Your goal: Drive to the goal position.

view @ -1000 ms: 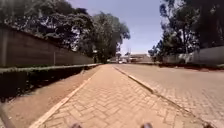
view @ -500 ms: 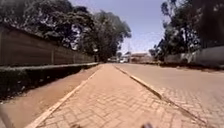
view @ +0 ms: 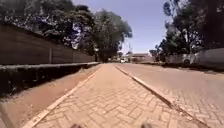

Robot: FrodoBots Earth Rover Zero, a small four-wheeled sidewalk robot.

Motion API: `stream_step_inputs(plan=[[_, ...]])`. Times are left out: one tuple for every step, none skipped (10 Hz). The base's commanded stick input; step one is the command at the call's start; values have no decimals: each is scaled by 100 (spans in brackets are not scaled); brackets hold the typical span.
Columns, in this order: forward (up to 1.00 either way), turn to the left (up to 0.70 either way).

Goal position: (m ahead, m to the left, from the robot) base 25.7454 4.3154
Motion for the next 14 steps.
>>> stream_step_inputs(plan=[[70, 0], [70, 0], [70, 0], [70, 0], [70, 0], [70, 0], [70, 0], [70, 0], [70, 0], [70, 0], [70, 0], [70, 0], [70, 0], [70, 0]])
